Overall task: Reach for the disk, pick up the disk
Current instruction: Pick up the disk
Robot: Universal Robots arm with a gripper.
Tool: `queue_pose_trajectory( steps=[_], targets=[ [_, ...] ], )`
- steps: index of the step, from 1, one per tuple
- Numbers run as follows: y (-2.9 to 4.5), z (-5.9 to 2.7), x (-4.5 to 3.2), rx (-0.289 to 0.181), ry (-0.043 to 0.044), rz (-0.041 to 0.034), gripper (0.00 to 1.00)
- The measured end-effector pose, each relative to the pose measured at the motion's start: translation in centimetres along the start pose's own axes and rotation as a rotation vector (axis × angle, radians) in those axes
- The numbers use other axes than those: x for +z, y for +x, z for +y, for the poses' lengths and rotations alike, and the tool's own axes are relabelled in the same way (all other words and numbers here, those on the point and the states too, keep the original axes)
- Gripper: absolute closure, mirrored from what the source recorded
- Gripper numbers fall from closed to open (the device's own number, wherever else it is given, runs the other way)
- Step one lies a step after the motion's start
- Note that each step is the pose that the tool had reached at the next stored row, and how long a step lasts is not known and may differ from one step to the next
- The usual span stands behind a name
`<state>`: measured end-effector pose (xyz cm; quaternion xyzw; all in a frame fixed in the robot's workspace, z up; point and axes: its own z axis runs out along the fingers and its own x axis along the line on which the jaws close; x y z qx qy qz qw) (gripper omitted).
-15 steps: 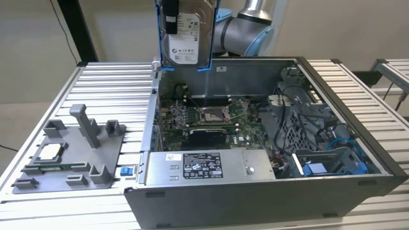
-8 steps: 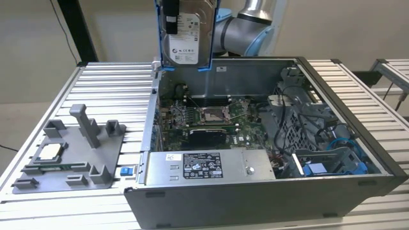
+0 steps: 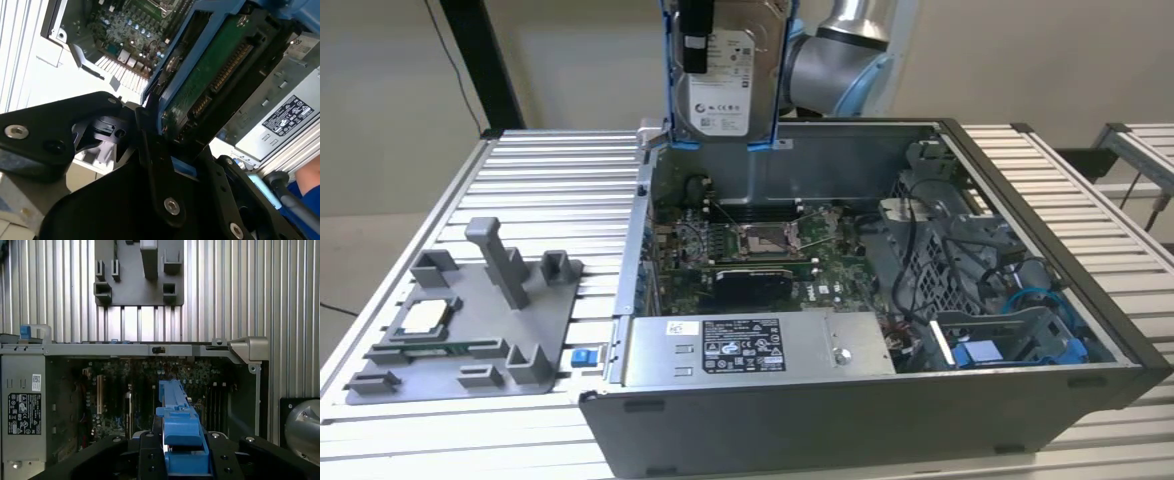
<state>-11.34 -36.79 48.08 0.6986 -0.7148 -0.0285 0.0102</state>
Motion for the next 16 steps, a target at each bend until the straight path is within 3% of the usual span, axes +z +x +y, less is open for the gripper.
queue_pose_trajectory(
  steps=[16],
  targets=[
    [1.15,-4.74,-0.25,0.0,-0.0036,0.0,1.0]
  ],
)
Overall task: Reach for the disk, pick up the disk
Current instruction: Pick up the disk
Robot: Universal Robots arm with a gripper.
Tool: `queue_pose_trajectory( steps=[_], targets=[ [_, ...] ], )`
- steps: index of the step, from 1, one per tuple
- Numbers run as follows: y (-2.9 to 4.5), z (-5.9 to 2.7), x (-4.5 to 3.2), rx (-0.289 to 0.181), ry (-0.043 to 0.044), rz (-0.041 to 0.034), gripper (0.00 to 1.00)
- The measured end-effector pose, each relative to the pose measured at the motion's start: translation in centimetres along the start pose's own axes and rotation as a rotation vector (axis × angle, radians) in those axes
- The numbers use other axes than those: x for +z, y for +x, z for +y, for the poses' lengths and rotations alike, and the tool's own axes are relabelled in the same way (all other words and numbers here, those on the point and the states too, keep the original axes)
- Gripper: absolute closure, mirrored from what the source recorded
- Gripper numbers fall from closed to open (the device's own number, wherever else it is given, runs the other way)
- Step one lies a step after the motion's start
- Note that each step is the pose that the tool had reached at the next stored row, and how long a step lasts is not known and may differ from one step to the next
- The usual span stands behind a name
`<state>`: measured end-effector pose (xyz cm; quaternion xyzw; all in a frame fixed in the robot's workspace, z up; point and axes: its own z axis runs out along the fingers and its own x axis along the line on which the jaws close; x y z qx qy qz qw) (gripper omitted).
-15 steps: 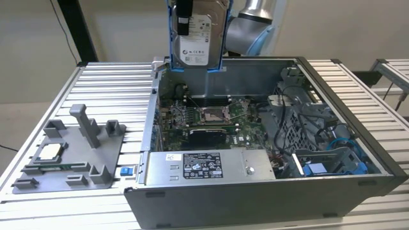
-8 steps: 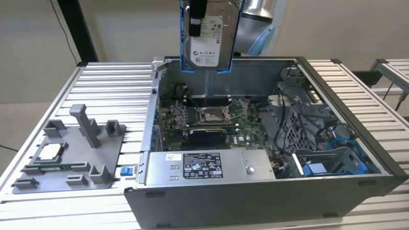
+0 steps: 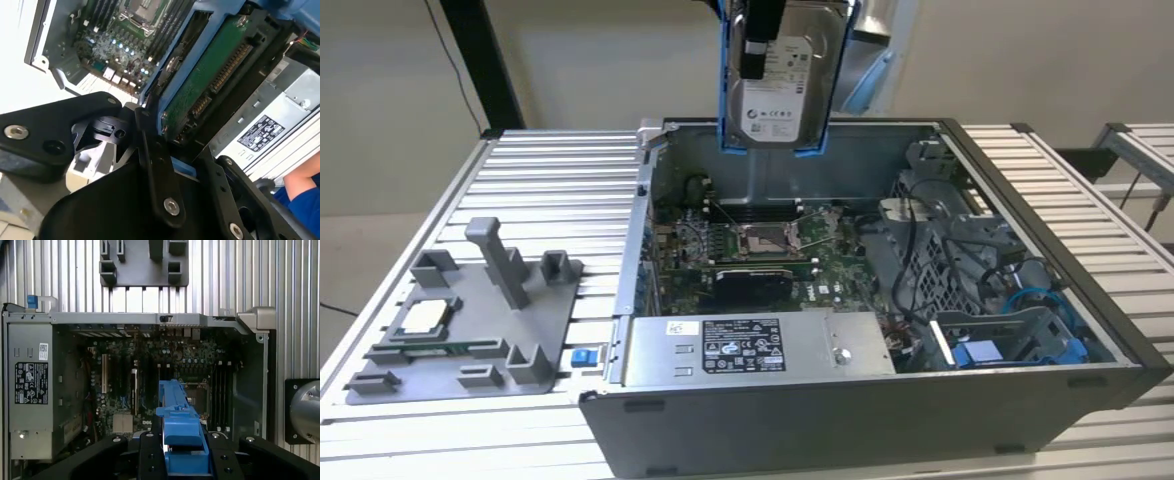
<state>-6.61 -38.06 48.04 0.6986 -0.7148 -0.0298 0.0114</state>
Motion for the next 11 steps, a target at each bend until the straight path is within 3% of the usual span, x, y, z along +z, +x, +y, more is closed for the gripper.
queue_pose_trajectory(
  steps=[11],
  targets=[
    [1.8,-1.62,-0.12,0.0,-0.0006,0.0001,1.0]
  ],
)
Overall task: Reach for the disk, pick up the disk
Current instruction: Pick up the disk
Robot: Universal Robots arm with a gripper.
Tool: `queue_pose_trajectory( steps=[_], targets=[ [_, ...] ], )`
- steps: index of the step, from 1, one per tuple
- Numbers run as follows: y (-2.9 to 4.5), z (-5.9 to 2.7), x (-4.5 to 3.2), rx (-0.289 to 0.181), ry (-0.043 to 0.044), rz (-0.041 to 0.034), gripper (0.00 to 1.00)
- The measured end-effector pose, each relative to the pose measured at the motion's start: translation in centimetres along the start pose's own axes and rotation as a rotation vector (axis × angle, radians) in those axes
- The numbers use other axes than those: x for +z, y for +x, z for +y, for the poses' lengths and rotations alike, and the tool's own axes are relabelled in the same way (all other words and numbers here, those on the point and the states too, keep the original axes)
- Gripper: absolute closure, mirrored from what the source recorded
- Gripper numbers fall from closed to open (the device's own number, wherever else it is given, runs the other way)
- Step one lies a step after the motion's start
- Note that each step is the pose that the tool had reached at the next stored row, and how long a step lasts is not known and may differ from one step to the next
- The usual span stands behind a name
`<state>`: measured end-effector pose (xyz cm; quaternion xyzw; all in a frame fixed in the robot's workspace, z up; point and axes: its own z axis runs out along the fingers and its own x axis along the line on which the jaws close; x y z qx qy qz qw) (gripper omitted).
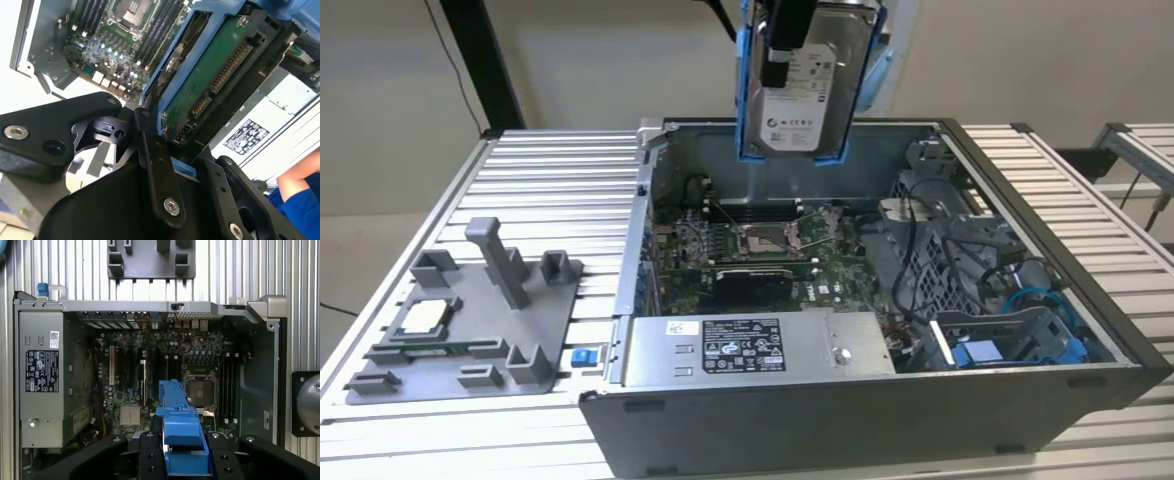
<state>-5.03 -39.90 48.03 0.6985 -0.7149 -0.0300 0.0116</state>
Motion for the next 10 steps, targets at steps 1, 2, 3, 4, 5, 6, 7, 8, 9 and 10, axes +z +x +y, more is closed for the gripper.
queue_pose_trajectory(
  steps=[1,2,3,4,5,6,7,8,9,10],
  targets=[
    [0.2,-0.07,-0.01,0.0,0.0,0.0,1.0],
    [0.41,-0.14,-0.02,0.0,0.0,0.0,1.0],
    [0.63,-0.2,-0.02,0.0,0.0,-0.0001,1.0],
    [0.84,-0.27,-0.03,0.0,0.0,-0.0001,1.0],
    [1.06,-0.31,-0.03,0.001,0.0,-0.0001,1.0],
    [1.27,-0.35,-0.03,0.001,0.0001,-0.0002,1.0],
    [1.5,-0.38,-0.04,0.001,0.0001,-0.0001,1.0],
    [1.7,-0.42,-0.05,0.002,0.0001,0.0,1.0],
    [1.83,-0.44,-0.06,0.002,0.0,-0.0002,1.0],
    [1.89,-0.45,-0.06,0.002,0.0,-0.0001,1.0]
  ],
)
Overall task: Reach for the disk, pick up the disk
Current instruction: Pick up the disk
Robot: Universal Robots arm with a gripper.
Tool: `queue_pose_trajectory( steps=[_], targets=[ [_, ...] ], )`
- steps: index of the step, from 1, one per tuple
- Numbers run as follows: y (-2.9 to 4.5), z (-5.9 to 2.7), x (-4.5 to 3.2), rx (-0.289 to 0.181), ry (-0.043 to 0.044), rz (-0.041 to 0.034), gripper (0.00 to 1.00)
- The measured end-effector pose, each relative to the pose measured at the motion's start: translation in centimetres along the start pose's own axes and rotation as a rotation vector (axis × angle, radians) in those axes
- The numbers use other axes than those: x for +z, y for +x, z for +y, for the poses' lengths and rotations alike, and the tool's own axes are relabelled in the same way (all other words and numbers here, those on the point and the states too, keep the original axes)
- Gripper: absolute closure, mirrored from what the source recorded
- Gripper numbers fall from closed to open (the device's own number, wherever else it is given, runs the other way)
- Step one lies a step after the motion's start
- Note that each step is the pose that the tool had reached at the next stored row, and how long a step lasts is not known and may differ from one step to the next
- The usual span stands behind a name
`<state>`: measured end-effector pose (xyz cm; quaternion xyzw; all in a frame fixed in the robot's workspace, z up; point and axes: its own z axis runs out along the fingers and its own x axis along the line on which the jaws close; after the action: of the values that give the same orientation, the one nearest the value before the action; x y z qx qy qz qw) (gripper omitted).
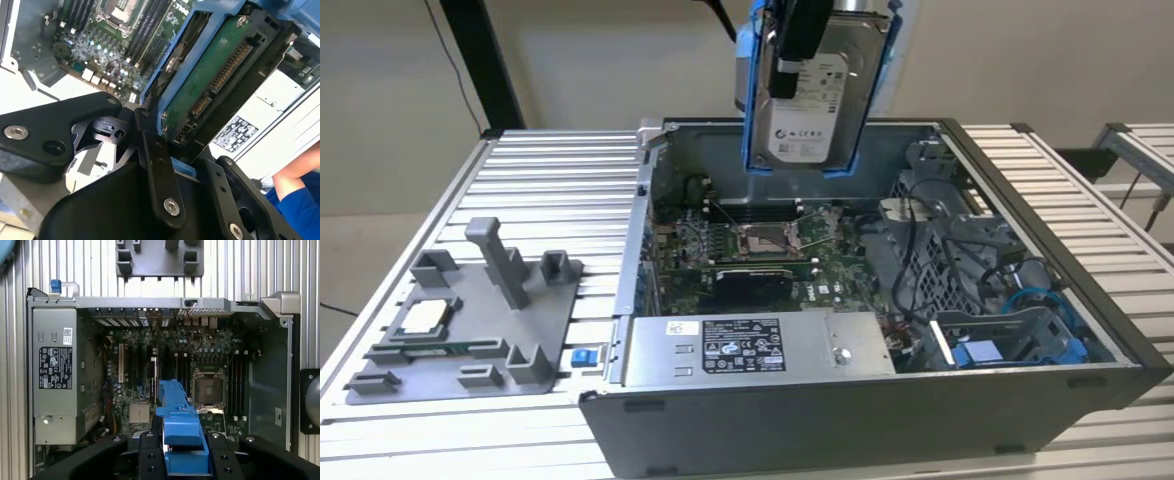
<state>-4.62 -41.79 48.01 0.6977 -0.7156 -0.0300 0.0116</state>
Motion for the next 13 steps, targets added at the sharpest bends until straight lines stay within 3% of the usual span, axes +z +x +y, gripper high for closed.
queue_pose_trajectory(
  steps=[3,7,13],
  targets=[
    [0.04,0.0,0.02,0.0,0.0023,0.0021,1.0],
    [0.15,-0.02,0.15,0.0,0.021,0.0071,1.0],
    [0.88,-0.08,0.19,0.005,0.0214,0.0071,1.0]
  ],
)
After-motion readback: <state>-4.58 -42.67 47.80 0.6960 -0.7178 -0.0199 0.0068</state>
